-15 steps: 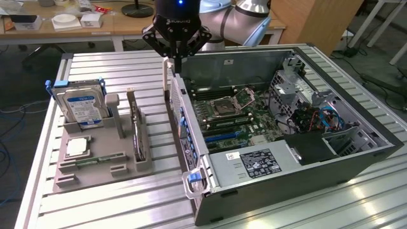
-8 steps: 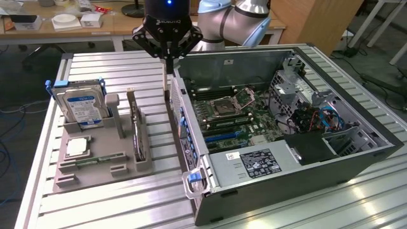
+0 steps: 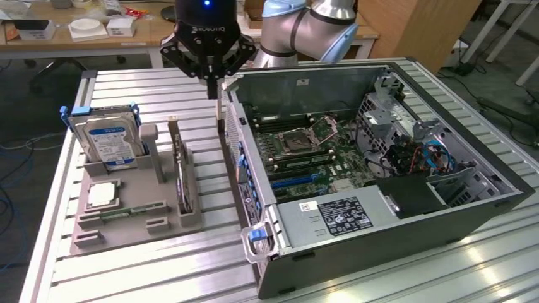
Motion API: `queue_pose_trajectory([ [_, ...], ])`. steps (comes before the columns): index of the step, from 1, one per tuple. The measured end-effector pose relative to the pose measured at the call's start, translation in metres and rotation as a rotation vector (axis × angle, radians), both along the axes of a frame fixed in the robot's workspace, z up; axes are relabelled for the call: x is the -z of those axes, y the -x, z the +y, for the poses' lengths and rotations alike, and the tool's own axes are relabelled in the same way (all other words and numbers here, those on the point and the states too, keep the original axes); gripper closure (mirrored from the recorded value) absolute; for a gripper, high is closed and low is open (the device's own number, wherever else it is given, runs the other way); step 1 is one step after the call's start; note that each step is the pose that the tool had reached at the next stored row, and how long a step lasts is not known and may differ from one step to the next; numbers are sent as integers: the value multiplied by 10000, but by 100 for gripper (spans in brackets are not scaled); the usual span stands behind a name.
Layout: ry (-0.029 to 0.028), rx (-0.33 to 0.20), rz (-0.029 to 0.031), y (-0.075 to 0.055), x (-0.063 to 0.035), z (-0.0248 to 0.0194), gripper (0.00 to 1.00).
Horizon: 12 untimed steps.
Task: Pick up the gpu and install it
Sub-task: 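Reach for the gpu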
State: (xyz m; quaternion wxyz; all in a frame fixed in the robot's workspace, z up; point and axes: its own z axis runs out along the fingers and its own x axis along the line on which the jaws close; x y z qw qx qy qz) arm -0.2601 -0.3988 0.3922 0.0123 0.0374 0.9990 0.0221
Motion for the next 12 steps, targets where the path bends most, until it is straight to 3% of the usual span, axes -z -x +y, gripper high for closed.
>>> queue_pose_trajectory([
  [12,0,1,22,222,4,0,90],
])
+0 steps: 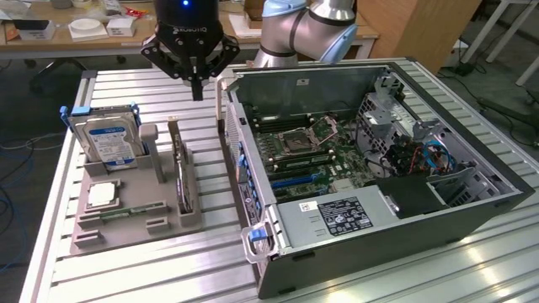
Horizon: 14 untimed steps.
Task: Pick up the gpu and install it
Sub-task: 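Reach for the gpu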
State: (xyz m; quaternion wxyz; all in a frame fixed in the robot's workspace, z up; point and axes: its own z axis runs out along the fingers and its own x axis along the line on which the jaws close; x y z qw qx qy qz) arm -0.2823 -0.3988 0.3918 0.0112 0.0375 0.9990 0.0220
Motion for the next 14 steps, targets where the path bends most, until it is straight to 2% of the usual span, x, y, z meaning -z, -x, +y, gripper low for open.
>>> queue_pose_trajectory([
  [14,0,-1,11,220,1,0,90],
])
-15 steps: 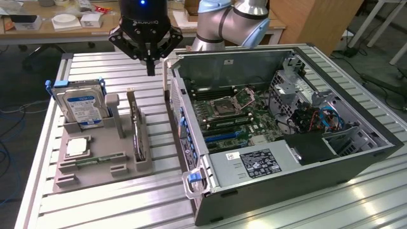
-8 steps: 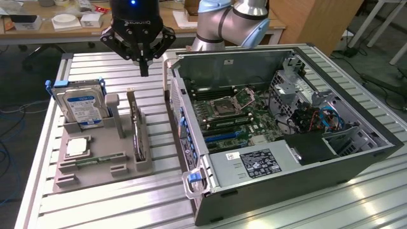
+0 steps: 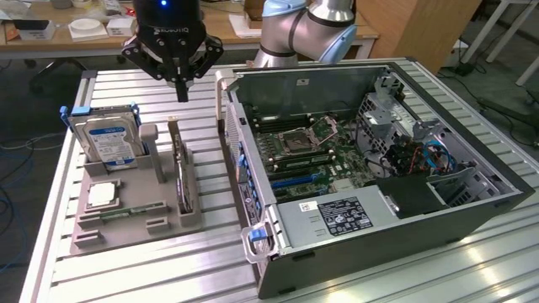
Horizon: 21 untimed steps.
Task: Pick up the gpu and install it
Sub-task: 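Reach for the gpu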
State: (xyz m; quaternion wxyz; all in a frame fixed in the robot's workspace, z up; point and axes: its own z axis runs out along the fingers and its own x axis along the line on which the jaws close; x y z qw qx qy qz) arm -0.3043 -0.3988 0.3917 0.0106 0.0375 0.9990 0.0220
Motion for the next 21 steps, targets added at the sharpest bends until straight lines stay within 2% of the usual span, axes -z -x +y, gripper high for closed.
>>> queue_pose_trajectory([
  [13,0,0,5,190,1,0,90],
  [21,-1,-1,7,242,1,0,90],
])
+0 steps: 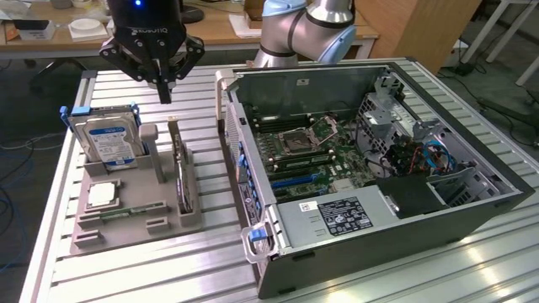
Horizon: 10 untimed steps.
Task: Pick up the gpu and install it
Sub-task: 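Reach for the gpu, then pick up the gpu and move the gpu toward the slot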
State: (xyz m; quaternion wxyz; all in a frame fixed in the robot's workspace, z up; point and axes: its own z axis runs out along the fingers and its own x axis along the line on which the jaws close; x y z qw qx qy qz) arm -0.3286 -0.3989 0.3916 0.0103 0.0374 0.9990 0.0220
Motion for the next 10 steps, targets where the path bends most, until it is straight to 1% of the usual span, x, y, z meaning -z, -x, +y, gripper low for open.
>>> queue_pose_trajectory([
  [10,1,1,1,1,0,0,90],
])
